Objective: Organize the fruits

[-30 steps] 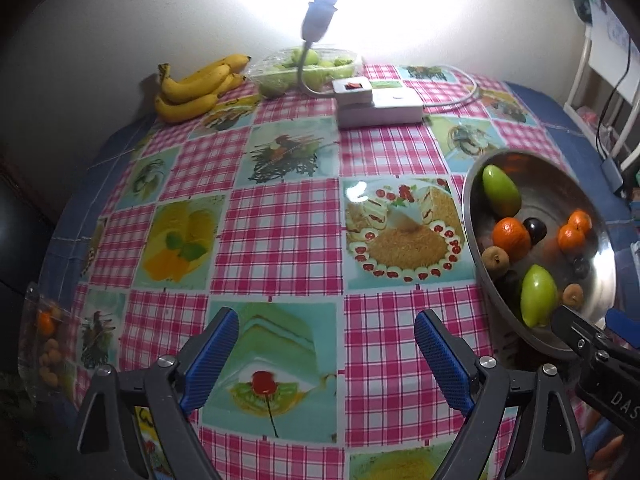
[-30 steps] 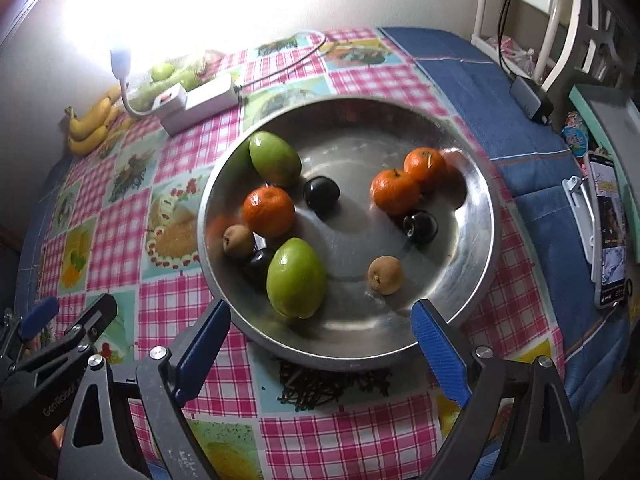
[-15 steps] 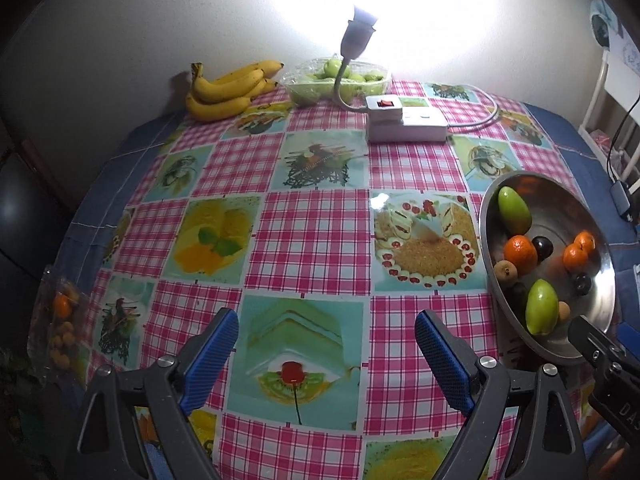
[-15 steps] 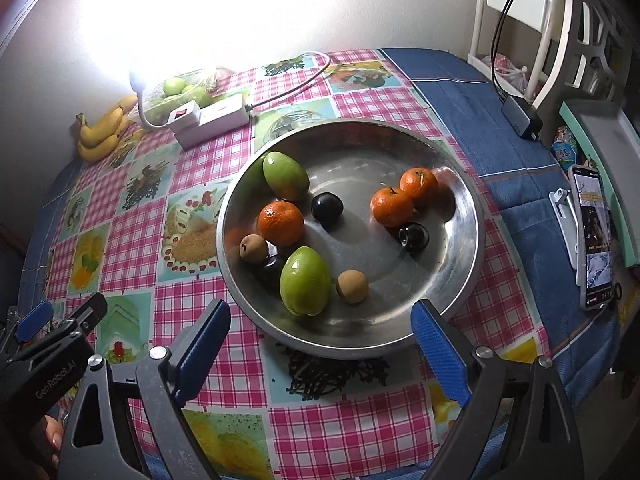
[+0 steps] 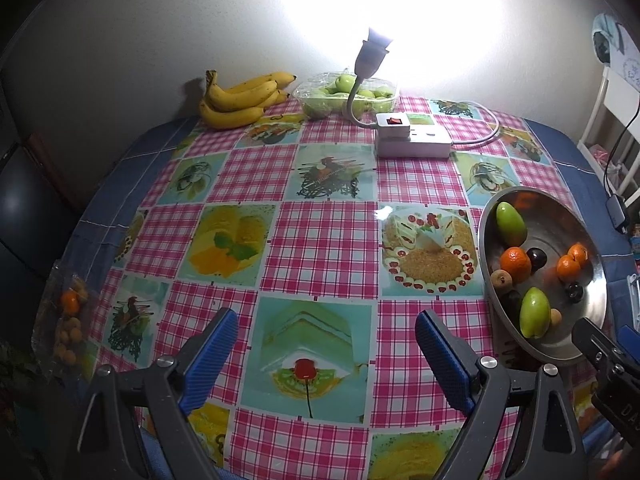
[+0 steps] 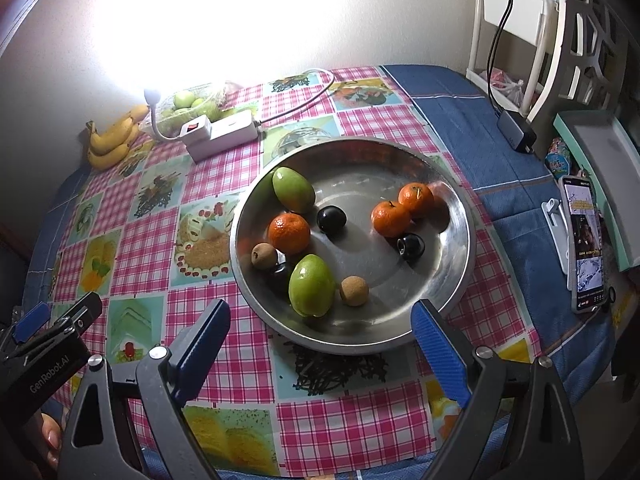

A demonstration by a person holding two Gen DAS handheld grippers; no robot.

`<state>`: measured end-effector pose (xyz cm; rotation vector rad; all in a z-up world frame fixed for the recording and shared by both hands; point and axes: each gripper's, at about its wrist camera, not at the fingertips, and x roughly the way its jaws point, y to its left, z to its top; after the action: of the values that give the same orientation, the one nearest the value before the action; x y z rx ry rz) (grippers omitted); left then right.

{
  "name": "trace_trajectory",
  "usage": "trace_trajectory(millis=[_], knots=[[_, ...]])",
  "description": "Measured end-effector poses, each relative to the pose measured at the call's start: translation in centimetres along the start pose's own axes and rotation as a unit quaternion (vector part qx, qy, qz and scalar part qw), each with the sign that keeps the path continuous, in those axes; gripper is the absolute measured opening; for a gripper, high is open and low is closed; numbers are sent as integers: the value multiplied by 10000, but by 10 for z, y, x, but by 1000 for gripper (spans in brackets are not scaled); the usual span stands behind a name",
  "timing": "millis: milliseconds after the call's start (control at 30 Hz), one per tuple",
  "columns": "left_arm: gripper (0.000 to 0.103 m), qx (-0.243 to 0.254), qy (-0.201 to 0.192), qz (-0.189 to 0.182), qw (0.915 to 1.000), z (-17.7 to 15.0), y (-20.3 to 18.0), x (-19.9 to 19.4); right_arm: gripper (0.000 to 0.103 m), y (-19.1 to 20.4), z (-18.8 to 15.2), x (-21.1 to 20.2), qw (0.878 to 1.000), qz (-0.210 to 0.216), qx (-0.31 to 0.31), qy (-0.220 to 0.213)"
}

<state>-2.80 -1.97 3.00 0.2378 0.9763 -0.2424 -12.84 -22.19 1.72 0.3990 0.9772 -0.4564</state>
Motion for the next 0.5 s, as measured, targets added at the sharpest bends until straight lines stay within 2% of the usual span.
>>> trace_trajectory(millis=[500], knots=[[96, 10, -69, 72, 10000, -1, 0, -3, 92, 0, 1, 5, 10000, -23, -23, 70]])
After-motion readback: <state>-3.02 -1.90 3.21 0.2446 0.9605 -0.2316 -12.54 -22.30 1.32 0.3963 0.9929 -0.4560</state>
